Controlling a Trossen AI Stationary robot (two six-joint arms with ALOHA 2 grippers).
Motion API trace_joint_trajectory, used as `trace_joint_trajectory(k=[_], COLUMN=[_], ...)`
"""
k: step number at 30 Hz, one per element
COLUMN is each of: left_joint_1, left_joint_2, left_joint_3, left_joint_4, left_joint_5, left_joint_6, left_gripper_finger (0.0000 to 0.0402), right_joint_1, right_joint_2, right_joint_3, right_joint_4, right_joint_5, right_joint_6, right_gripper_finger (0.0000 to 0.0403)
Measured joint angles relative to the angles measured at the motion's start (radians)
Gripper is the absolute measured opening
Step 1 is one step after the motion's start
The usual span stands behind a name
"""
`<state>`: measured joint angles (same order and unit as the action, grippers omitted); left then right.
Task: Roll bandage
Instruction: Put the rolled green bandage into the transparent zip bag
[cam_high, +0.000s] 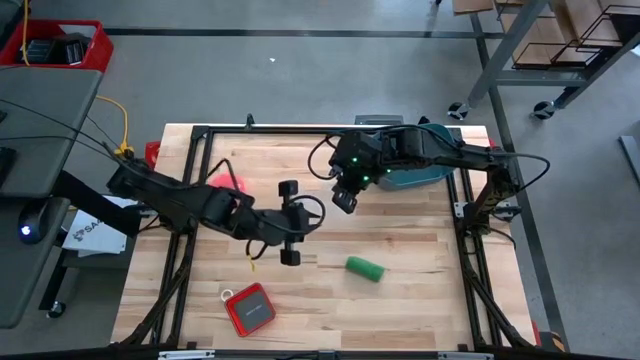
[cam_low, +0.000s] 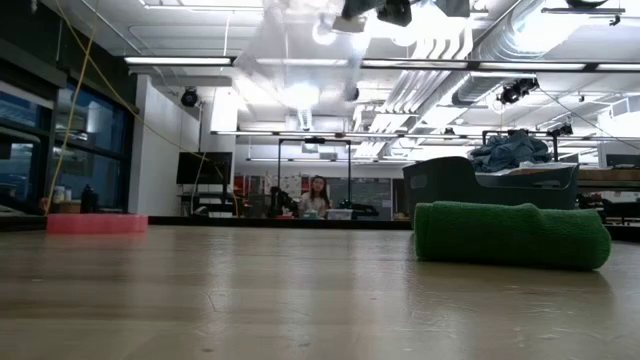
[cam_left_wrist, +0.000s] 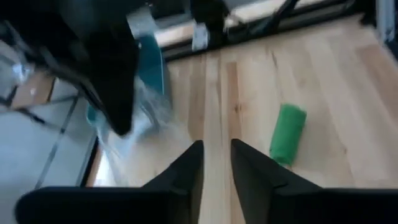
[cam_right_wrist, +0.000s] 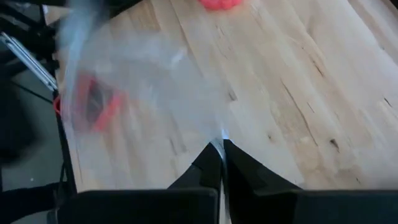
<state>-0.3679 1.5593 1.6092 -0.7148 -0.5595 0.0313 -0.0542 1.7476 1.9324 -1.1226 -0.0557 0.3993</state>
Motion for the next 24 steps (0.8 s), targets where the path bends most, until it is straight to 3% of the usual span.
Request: trace_joint_trajectory(k=[6,10,19,24], left_joint_1=[0.006,0.022,0.053,0.073], left_joint_2=[0.002,0.046,0.308,0.441], left_joint_3=[0.036,0.036,0.034,0.034], left_joint_4=[0.001,0.000,0.191,0.306], left_joint_5=[0.013,0.131,0.287,0.471], left_joint_6=[0.095,0.111,0.283,0.200], left_gripper_finger=[0.0140,0.0179,0.0244,0.0258], right_joint_1=[-0.018,-0.029,-0.091,-0.124], right_joint_2=[0.000,-0.008,-0.097,-0.164], right_joint_3=[0.000,0.000,0.000,0.000], right_joint_4=[-0.118,-0.245,-0.366,-0.372], right_joint_5=[0.027,0.092,0.112,0.113], right_joint_6=[-0.056,-0.101,-0.104,-0.066], right_gripper_finger=[0.0000,0.0000,0.0000,0.0000])
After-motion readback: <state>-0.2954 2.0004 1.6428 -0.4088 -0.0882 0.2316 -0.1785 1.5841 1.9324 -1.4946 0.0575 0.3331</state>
